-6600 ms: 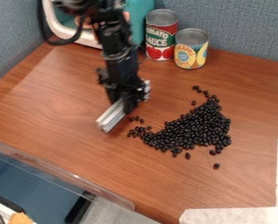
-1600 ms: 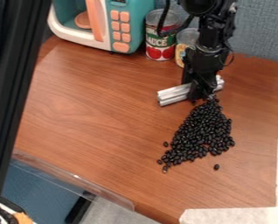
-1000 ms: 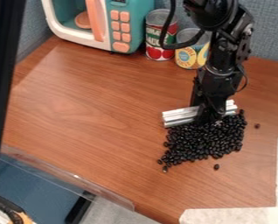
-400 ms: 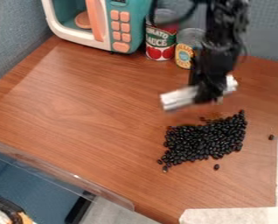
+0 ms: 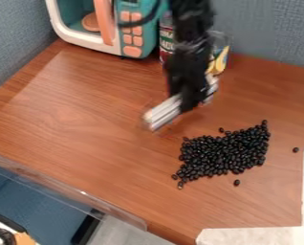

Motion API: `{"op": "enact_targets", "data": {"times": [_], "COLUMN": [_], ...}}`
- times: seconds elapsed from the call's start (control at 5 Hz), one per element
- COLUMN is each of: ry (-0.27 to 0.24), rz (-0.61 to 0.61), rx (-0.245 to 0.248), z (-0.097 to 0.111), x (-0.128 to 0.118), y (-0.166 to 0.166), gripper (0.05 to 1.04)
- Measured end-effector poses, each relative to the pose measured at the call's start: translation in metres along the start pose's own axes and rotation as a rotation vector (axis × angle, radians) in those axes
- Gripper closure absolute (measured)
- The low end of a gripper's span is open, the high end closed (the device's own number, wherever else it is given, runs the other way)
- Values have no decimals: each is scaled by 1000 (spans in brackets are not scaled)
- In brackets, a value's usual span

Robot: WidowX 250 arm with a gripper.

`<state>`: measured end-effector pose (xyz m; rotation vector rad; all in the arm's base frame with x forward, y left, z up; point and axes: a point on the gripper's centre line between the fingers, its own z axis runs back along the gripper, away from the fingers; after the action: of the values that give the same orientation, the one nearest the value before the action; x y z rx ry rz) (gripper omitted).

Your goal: Sweep into pile

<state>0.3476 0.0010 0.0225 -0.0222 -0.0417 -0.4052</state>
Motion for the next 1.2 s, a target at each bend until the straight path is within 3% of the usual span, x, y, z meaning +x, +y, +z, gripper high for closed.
{"op": "enact_targets", "data": {"times": [0.2,0.4,0.6,0.8,1.0,1.2], "ry": [18,-51,-64,-104,-118,-98], "rz": [140,219,298,361,454,488], "rx": [-82,-108,-135,-151,-180,-212], "z": [-28,-29,-30,-30,-30,-32], "x": [-33,-49,-66,-68,-49,-28], "y": [-7,-24,-44,-64,-82,-95], "gripper": [702,702,702,702,702,702]}}
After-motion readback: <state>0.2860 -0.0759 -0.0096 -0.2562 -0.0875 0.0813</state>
